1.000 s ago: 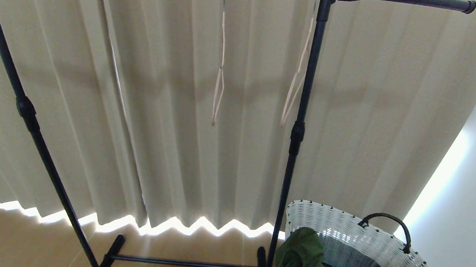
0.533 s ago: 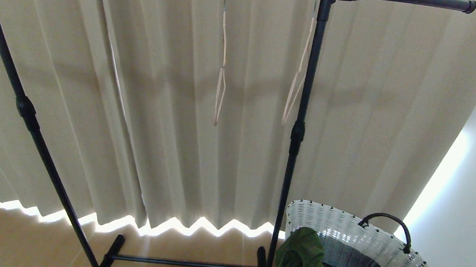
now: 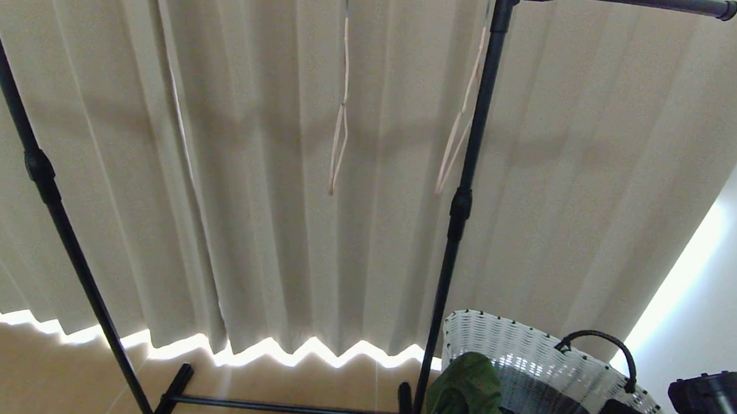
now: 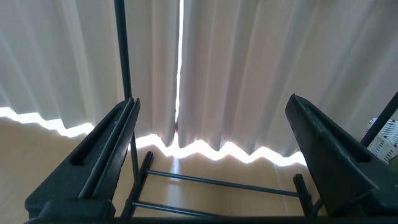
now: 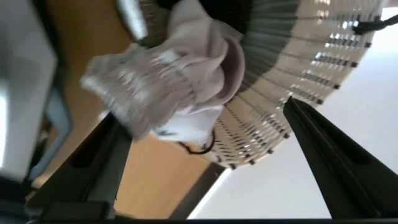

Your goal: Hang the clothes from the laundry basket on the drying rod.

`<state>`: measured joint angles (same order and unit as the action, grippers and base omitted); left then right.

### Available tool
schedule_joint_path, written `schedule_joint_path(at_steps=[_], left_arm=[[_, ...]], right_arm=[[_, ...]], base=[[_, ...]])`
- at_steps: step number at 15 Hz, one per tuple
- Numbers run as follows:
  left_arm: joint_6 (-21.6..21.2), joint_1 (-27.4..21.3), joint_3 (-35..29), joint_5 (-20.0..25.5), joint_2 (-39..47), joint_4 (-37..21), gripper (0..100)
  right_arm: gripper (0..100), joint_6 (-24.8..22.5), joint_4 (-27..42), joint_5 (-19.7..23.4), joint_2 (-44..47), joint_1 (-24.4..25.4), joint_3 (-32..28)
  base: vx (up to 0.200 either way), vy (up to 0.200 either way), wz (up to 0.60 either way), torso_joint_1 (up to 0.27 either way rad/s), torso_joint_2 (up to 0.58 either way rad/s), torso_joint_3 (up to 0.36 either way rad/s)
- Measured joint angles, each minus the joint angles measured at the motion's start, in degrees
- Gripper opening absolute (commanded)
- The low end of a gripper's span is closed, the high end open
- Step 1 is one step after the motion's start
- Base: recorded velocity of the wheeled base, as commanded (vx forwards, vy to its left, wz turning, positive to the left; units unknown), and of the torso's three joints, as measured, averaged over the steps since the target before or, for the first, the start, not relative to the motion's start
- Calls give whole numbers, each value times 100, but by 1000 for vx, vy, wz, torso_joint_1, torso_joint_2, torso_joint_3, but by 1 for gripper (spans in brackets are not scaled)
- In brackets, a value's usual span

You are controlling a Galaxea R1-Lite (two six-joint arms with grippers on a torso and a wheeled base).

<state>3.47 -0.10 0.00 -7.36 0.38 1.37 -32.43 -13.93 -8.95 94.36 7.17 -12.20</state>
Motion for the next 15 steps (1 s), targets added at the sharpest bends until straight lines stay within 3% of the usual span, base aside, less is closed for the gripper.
schedule_joint_path(at_steps=[4, 5, 10, 15], left_arm=[[2, 0, 0, 1, 0, 0, 100], [2, 0, 0, 0, 0, 2, 100], [-4, 0, 0, 1, 0, 0, 100], [-85, 0, 0, 127, 0, -4, 100]], right_arm=[[100, 9, -492, -176, 532, 0, 17], [0, 13, -511, -178, 600, 0, 24], [0, 29, -522, -176, 564, 0, 46], [0, 52, -464, -172, -819, -80, 144]], base=[[0, 0, 0, 0, 0, 0], [0, 0, 0, 0, 0, 0], [0, 0, 0, 0, 0, 0], [0, 0, 0, 0, 0, 0]])
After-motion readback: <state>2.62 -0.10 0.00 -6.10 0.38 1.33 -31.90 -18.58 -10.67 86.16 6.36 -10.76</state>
